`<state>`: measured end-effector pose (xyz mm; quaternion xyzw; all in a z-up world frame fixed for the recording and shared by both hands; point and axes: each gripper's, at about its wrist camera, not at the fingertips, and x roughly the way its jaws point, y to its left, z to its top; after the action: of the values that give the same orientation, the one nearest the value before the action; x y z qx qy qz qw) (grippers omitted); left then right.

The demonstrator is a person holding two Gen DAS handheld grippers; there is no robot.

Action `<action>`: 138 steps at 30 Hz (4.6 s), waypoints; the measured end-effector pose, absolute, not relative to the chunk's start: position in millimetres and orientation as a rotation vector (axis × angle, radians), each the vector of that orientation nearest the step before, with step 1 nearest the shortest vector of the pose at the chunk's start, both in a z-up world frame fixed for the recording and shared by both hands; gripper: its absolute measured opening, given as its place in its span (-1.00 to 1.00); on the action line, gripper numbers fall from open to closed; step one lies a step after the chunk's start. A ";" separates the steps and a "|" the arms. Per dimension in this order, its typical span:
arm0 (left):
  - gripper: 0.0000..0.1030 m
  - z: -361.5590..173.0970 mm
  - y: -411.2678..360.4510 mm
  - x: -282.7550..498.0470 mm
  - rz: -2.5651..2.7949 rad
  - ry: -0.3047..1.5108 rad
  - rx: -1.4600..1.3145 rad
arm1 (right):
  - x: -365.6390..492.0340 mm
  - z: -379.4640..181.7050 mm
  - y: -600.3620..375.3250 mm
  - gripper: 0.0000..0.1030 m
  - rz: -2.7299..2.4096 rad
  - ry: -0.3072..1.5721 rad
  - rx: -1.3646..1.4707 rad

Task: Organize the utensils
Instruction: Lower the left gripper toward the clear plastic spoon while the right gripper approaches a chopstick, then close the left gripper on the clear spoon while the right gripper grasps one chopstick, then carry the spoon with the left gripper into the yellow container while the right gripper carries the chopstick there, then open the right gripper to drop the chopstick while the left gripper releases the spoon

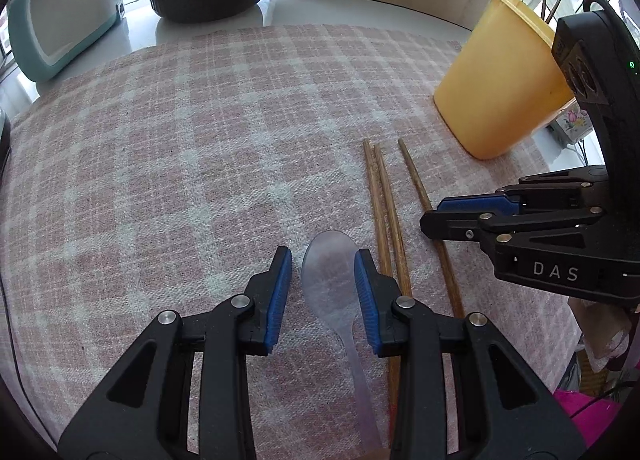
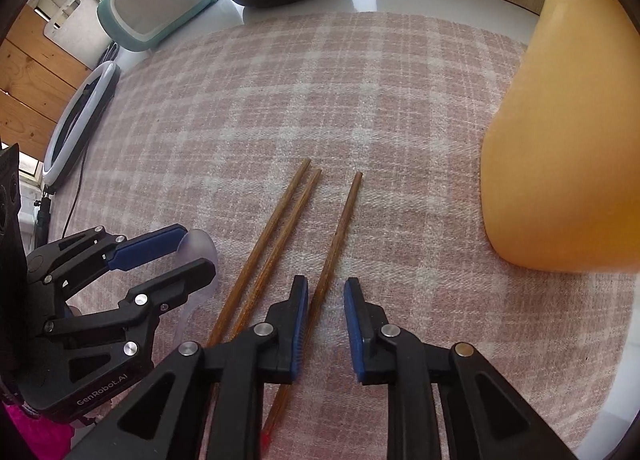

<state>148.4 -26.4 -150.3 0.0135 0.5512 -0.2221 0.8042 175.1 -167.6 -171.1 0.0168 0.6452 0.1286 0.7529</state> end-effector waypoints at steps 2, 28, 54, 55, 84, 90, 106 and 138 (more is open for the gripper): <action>-0.66 -151.4 -33.3 146.2 -0.470 1.165 0.068 | 179.1 -171.3 -165.4 -0.64 0.273 1.404 0.024; -0.99 -111.6 -17.8 123.6 -0.447 1.063 -0.012 | 155.0 -139.1 -183.6 -0.94 0.363 1.299 0.109; -0.99 23.9 -29.8 111.3 -0.425 0.682 -0.102 | 108.9 13.3 -239.1 -0.95 0.401 0.911 0.127; -0.99 26.2 -32.8 113.0 -0.426 0.673 -0.104 | 107.5 16.4 -243.3 -0.95 0.400 0.906 0.128; -0.99 41.4 -156.4 217.3 -0.419 0.581 -0.172 | 147.2 109.8 -377.7 -0.95 0.344 0.748 0.222; -0.99 28.6 -160.9 233.1 -0.388 0.588 -0.181 | 167.0 105.4 -383.5 -0.95 0.320 0.748 0.222; -0.99 11.3 -181.6 213.6 -0.389 0.542 -0.064 | 189.0 55.8 -376.6 -0.95 0.274 0.827 0.152; -0.99 0.6 -164.2 156.5 -0.532 0.683 -0.081 | 173.9 -5.0 -364.6 -0.70 0.257 0.957 0.150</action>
<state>156.5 -164.2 0.6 -0.0392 0.3310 -0.2575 0.9070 173.9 -364.6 -5.0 0.0720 0.4587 0.1233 0.8770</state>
